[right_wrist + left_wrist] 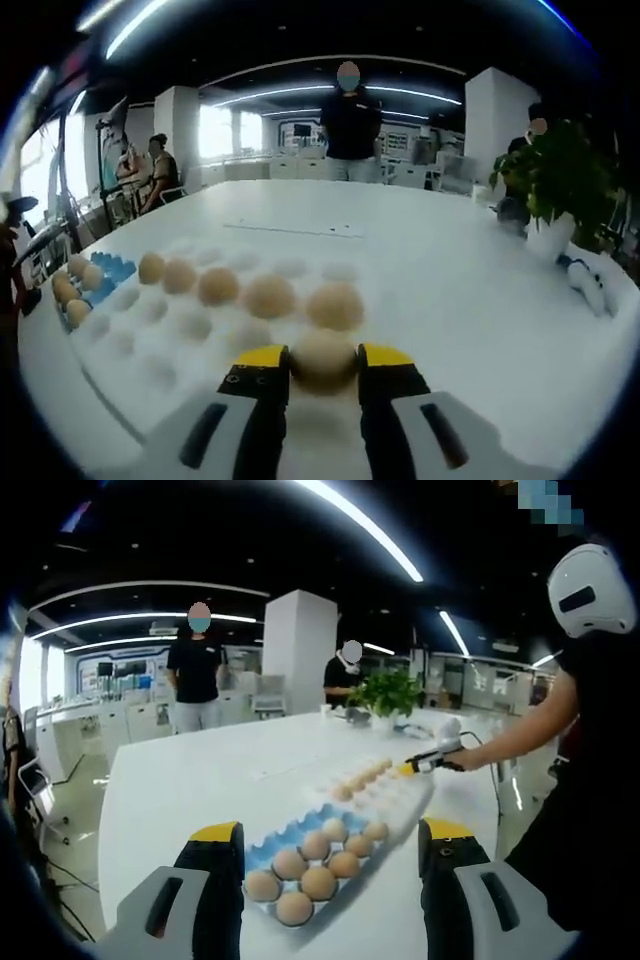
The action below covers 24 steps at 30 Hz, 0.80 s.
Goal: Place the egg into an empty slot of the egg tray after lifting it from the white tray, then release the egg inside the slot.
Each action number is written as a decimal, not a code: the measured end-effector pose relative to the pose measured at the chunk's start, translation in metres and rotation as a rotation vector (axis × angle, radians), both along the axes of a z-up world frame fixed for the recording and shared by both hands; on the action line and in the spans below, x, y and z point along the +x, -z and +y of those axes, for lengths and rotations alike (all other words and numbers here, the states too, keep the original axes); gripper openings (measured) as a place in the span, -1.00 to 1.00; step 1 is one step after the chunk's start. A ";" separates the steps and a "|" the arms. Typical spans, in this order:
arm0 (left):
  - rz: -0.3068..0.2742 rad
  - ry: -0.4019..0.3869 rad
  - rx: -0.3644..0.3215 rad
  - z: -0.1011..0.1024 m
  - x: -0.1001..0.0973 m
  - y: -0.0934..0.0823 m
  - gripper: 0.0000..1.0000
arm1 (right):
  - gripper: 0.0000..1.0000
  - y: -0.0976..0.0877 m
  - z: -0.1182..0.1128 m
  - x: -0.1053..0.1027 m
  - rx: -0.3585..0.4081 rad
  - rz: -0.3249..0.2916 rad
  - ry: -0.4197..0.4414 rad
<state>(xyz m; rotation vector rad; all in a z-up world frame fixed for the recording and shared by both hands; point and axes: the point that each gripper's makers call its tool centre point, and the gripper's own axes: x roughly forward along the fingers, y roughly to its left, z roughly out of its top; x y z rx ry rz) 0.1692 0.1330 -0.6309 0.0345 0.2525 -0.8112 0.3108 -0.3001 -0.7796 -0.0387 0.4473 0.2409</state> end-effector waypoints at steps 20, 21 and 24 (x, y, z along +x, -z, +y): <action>-0.008 0.001 -0.009 0.000 -0.001 -0.001 0.42 | -0.50 -0.044 0.010 -0.019 -0.020 -0.094 -0.001; -0.009 0.002 -0.009 0.000 -0.001 -0.001 0.42 | -0.50 -0.044 0.011 -0.019 -0.020 -0.094 -0.002; -0.010 0.004 -0.010 0.000 -0.002 -0.002 0.42 | -0.50 -0.047 0.018 -0.019 -0.009 -0.102 -0.009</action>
